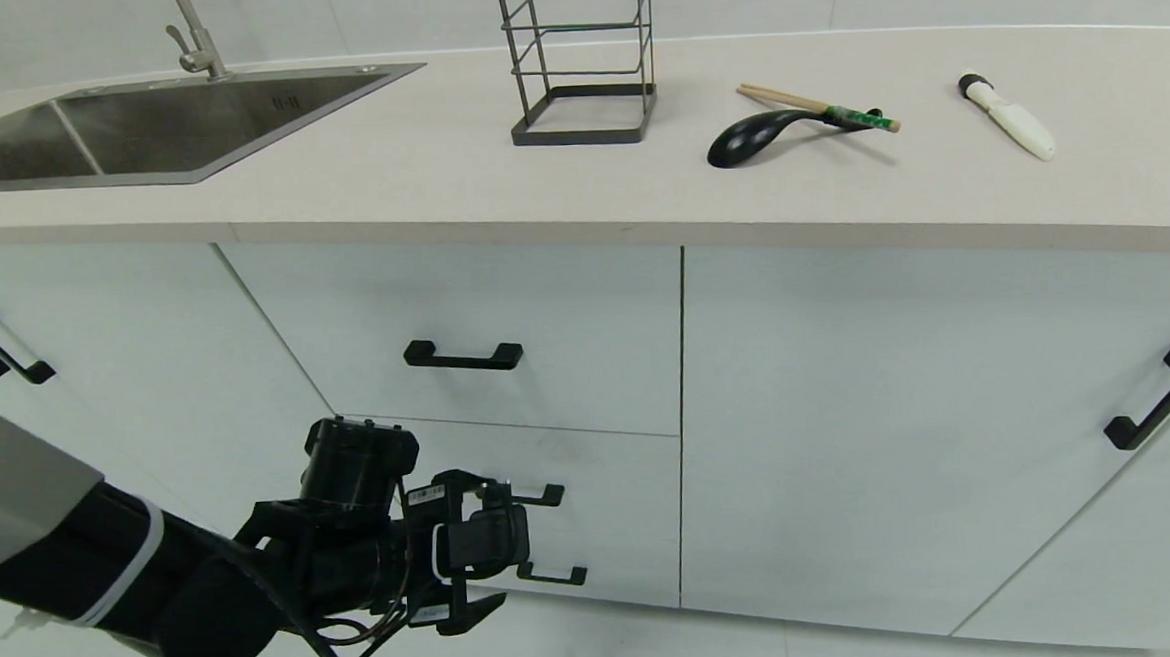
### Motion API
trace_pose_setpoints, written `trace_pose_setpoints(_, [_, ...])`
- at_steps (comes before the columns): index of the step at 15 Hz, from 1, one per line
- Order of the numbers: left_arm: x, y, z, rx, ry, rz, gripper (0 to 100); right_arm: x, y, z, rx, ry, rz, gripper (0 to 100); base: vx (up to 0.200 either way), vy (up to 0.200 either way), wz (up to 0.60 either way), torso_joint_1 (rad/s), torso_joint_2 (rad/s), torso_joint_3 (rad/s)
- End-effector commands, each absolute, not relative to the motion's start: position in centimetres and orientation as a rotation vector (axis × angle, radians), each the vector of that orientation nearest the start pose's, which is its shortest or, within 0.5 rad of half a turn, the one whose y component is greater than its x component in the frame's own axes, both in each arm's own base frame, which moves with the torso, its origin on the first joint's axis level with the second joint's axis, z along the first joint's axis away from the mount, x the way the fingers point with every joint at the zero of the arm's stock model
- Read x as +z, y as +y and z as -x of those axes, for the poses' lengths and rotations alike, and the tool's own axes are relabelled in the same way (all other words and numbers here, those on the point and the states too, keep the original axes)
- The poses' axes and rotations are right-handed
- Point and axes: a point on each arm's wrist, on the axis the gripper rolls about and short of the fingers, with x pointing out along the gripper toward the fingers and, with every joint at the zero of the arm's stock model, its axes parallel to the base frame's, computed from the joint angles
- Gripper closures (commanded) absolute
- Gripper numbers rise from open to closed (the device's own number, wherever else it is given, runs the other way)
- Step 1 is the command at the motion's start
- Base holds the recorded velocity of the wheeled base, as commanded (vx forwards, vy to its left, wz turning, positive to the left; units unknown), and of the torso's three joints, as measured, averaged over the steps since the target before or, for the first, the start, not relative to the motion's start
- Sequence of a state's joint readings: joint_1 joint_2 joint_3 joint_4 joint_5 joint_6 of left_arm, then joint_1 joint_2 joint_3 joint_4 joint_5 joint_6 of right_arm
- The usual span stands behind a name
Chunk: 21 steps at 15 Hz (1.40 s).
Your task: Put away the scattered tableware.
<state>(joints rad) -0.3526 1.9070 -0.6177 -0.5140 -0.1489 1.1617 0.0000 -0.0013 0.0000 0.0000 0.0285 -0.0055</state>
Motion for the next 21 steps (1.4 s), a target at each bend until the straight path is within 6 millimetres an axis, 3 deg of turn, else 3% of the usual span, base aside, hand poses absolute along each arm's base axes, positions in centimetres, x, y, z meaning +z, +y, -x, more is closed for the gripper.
trace_pose_setpoints(1, [5.0,-10.6,-27.7,-0.901,0.452,-1.151,0,7.6,0.1,2.3,0.029,-0.002,0.006,100,0.0,0.0,0.0,0.0,0.0,0.0])
trace_pose_setpoints(10, [1.9,-11.3,-29.7,-0.868,0.429,-1.153,0,7.5,0.1,2.3,0.029,0.0,0.006,100,0.0,0.0,0.0,0.0,0.0,0.0])
trace_pose_setpoints(21, [1.2,-12.1,-31.9,-0.804,0.387,-1.134,0,7.5,0.1,2.3,0.029,0.0,0.006,100,0.0,0.0,0.0,0.0,0.0,0.0])
